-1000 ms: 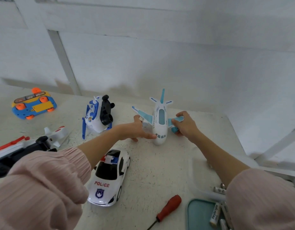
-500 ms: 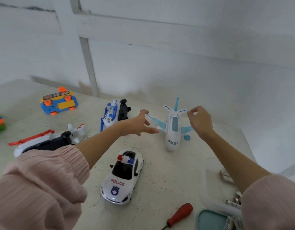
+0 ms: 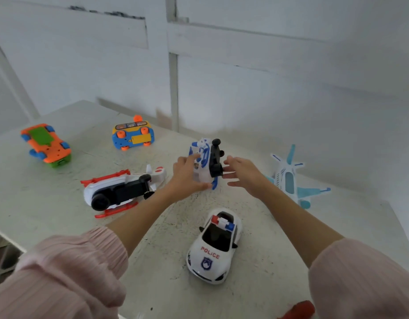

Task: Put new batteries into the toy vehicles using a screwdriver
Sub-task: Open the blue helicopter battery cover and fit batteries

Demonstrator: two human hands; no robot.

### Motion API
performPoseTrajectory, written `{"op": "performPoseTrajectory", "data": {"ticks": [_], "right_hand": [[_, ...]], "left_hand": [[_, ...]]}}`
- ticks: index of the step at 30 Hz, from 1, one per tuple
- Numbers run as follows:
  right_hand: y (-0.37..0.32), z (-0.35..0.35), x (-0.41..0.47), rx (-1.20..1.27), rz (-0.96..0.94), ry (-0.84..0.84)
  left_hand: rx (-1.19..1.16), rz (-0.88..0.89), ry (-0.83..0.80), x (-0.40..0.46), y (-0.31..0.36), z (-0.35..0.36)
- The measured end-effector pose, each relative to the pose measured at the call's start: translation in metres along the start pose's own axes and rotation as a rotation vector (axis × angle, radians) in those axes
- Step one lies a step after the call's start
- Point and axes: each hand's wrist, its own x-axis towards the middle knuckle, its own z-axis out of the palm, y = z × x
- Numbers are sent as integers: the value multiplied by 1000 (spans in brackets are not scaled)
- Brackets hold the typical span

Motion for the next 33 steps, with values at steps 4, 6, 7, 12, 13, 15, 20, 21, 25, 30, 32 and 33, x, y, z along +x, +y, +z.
{"op": "performPoseTrajectory", "data": {"ticks": [4, 6, 7, 12, 13, 15, 20, 21, 25, 30, 32, 33], "right_hand": [[0, 3, 1, 18, 26, 11], [2, 3, 0, 19, 23, 1], [3, 3, 0, 18, 21, -10], [8, 6, 0, 24, 19, -86], [8, 6, 1, 22, 17, -97], [8, 6, 2, 14, 10, -120], [-4, -7, -6, -177, -199, -107], [-11, -13, -7, -239, -276, -74], [-47, -40, -13, -373, -507, 17], [-78, -57, -21, -552, -610, -5], [-87, -56, -26, -577, -640, -30], [-91, -55, -29, -574, -659, -41]], "left_hand": [[-78, -37, -25, 2, -11, 13], [-126, -60, 10, 5, -12, 16], [-153, -71, 24, 7, -12, 17], [-287, -132, 160, 17, -7, 19], [-318, -141, 184, 19, -8, 19], [-361, -146, 225, 24, -11, 17], [-401, -107, 277, 31, -9, -4], [-410, -95, 266, 33, -7, -12], [-361, 10, 173, 38, 12, -50], [-316, 139, 84, 39, 51, -97], [-300, 180, 60, 37, 67, -110], [-296, 200, 47, 36, 75, -115]]}}
